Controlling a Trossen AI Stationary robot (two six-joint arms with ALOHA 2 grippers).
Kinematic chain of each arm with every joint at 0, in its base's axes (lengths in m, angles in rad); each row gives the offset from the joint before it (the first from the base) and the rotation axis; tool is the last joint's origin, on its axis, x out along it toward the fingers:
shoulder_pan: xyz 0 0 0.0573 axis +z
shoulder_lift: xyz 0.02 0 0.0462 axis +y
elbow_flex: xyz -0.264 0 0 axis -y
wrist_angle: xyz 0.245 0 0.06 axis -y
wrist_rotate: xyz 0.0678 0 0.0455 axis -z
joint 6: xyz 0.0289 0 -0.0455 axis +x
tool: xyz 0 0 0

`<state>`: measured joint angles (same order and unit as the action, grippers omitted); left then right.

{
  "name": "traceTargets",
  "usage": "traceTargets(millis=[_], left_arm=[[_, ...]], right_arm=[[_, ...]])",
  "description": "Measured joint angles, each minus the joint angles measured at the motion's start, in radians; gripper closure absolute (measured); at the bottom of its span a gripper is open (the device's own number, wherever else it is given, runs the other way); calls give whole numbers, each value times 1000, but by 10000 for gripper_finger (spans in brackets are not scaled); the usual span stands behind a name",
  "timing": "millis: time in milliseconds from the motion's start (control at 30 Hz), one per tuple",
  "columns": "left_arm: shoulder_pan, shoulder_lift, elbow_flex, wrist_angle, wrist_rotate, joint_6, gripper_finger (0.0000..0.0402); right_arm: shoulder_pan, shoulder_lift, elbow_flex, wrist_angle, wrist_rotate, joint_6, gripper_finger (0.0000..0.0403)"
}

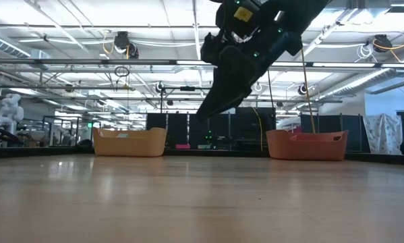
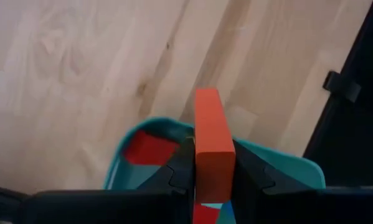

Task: Sort blocks by size
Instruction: Put the large orange block into the blue bin

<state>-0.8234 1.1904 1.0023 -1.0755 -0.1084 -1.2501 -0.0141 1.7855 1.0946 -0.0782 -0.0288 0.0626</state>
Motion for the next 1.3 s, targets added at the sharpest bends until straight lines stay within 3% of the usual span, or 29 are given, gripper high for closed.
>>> traceTargets(millis=[233,867,1300], left_arm=[[-41,0,0,-4,50,-28,339],[-103,4,0,21,52,-154,339],[-142,117,0,129,69,-159,339]], right_arm=[[19,0,0,0,0,5,248],[85,0,0,1,2,12,248],[96,0,0,3,5,57,248]])
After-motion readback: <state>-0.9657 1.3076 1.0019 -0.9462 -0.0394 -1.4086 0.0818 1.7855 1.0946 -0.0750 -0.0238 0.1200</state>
